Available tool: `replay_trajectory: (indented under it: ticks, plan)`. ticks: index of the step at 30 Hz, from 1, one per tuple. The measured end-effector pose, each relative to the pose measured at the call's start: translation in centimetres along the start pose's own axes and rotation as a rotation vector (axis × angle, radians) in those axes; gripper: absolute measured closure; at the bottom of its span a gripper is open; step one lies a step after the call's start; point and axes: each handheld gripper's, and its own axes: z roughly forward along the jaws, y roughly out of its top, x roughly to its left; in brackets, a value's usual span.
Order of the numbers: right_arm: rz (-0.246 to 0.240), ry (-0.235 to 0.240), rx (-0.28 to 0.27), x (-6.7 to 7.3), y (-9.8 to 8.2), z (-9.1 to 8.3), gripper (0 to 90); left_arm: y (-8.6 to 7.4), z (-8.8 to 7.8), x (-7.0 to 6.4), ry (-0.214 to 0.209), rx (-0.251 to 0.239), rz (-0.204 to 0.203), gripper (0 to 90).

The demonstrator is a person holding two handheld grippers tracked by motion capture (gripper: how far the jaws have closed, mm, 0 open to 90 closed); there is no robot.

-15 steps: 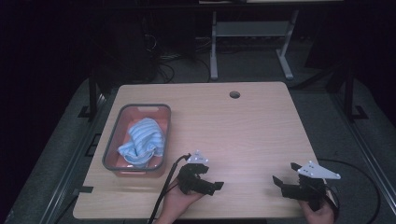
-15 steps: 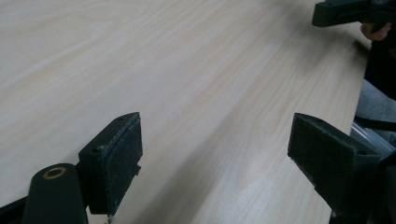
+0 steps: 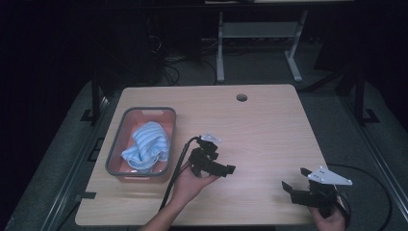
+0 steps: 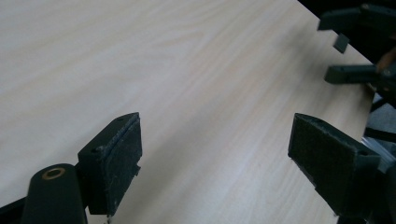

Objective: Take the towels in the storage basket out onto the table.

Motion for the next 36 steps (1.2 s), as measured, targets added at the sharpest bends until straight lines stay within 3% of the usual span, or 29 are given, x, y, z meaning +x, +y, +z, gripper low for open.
replay_trajectory:
  ticks: [7, 13, 22, 23, 28, 36]
  plan:
    - [-0.015, 0.004, -0.003, 0.3, 0.1, -0.1, 14.1, 2.9, -1.8, 1.4, 0.038, 0.047, 0.014, 17.2]
    - [-0.023, 0.008, 0.002, 0.4, 0.2, 0.0, 14.1, 4.0, -2.8, 2.6, 0.050, 0.047, -0.008, 17.4]
    - [-0.025, 0.009, 0.004, 0.5, 0.2, 0.0, 14.1, 4.7, -4.4, 4.2, 0.046, 0.058, -0.027, 17.6]
    - [-0.023, 0.011, 0.005, 0.5, 0.3, 0.1, 14.1, 4.9, -4.9, 4.6, 0.071, 0.059, -0.028, 17.7]
    - [-0.024, 0.011, 0.004, 0.4, 0.3, 0.1, 14.1, 5.2, -5.9, 5.5, 0.100, 0.065, -0.035, 18.0]
    - [-0.027, 0.011, -0.003, 0.3, 0.4, 0.0, 14.1, 4.8, -7.8, 7.3, 0.134, 0.048, -0.083, 19.5]
